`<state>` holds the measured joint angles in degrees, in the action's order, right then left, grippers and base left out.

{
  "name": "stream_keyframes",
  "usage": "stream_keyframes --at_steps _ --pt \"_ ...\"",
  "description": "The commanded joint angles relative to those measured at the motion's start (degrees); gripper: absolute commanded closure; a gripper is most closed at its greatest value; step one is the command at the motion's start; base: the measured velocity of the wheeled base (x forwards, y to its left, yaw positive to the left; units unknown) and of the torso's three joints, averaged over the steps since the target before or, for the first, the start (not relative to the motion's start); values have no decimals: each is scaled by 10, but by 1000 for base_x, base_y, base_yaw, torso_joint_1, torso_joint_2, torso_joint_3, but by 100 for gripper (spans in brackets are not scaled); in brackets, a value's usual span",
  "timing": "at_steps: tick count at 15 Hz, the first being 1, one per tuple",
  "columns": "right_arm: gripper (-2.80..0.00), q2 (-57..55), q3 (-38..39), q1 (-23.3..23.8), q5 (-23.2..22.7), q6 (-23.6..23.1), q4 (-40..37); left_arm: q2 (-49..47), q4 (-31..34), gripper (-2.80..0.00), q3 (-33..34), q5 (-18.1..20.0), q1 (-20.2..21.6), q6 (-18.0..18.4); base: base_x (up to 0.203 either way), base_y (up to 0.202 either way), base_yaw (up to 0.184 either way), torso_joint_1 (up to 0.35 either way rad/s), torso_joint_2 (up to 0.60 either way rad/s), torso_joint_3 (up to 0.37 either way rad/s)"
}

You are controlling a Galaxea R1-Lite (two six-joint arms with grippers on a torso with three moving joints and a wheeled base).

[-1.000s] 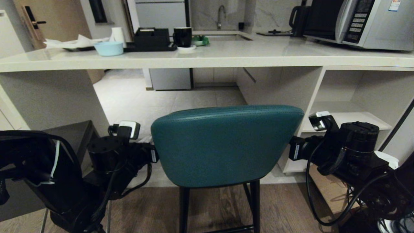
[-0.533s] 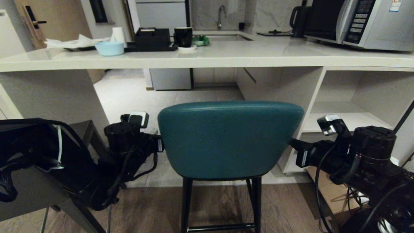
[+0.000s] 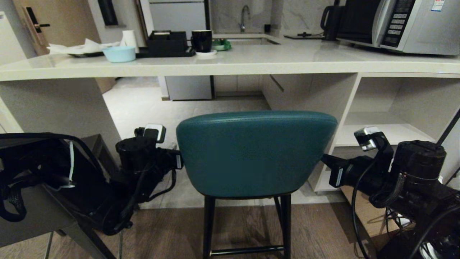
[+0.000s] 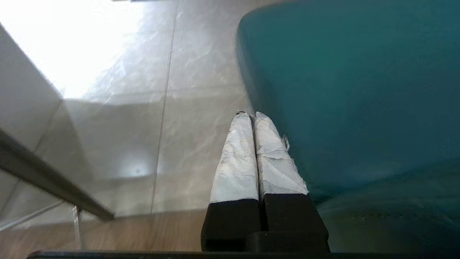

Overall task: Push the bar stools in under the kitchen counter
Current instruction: Push the blue chair back under the dining table

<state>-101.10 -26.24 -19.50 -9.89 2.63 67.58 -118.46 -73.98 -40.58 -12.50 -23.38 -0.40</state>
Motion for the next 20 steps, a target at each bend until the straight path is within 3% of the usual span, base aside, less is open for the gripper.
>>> stream_keyframes --at_steps 1,5,7,10,13,14,16,20 --pt "0 8 2 9 19 2 4 7 -44 0 36 -5 19 -2 0 0 0 0 0 0" --pt "0 44 39 45 42 4 4 32 -101 0 72 -5 98 -3 0 0 0 0 0 0" --pt "0 57 57 50 40 4 5 31 -106 0 87 -2 102 -5 0 0 0 0 0 0" --pt "0 65 62 42 39 2 5 31 -113 0 111 14 73 -6 0 0 0 0 0 0" --pt "0 70 81 -16 41 1 4 78 -133 0 216 90 29 -12 0 0 0 0 0 0" --pt "0 59 75 -28 42 1 5 79 -135 0 222 100 4 -24 0 0 0 0 0 0" --pt "0 42 48 -42 44 -1 5 74 -137 0 213 103 -20 -31 0 0 0 0 0 0" --pt "0 0 12 -55 51 -1 5 58 -137 0 171 90 -26 -17 0 0 0 0 0 0"
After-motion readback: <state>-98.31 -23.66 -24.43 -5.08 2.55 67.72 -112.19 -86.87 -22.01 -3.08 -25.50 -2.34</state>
